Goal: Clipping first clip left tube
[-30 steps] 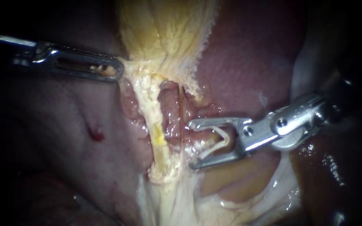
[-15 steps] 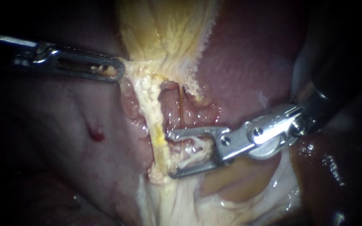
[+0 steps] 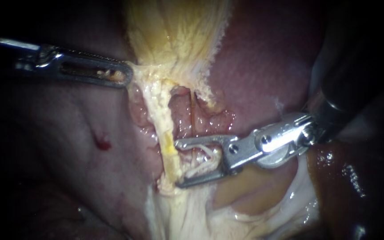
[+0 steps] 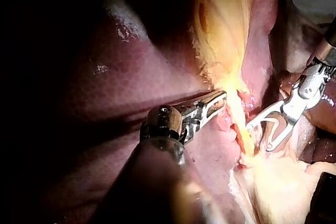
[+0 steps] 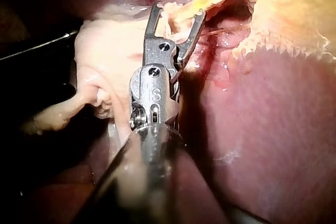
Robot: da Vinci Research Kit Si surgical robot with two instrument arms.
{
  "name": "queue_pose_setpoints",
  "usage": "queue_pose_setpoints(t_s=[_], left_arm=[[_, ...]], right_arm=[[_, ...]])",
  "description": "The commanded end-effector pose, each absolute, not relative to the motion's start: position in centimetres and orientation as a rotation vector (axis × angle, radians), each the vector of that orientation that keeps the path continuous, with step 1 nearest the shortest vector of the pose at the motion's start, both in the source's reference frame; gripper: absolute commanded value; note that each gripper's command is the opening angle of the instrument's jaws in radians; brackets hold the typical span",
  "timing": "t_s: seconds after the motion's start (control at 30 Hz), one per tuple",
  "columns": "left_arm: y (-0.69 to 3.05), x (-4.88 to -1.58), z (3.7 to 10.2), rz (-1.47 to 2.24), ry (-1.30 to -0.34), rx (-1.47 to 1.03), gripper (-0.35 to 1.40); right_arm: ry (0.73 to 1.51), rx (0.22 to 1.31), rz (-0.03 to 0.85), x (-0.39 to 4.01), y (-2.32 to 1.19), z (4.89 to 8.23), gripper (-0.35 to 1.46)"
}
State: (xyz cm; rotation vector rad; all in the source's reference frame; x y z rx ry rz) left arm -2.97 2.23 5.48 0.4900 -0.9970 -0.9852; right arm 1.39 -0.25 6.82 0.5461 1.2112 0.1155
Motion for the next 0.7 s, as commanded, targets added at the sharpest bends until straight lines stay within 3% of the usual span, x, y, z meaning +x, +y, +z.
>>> queue_pose_setpoints(t_s=[0.03, 0.3, 0.7], left_arm=[[2.23, -2.97, 5.47, -0.985, -0.997, 0.49, -0.28], [2.22, -2.97, 5.46, -0.986, -0.997, 0.489, -0.28], [2.21, -2.97, 5.45, -0.986, -0.997, 0.489, -0.28]], right_arm=[[1.211, 0.551, 0.117, 1.38, -0.25, 6.85, 0.5], [1.221, 0.596, 0.138, 1.36, -0.25, 7.11, 0.5], [1.238, 0.613, 0.174, 1.41, -0.2, 7.19, 0.5]])
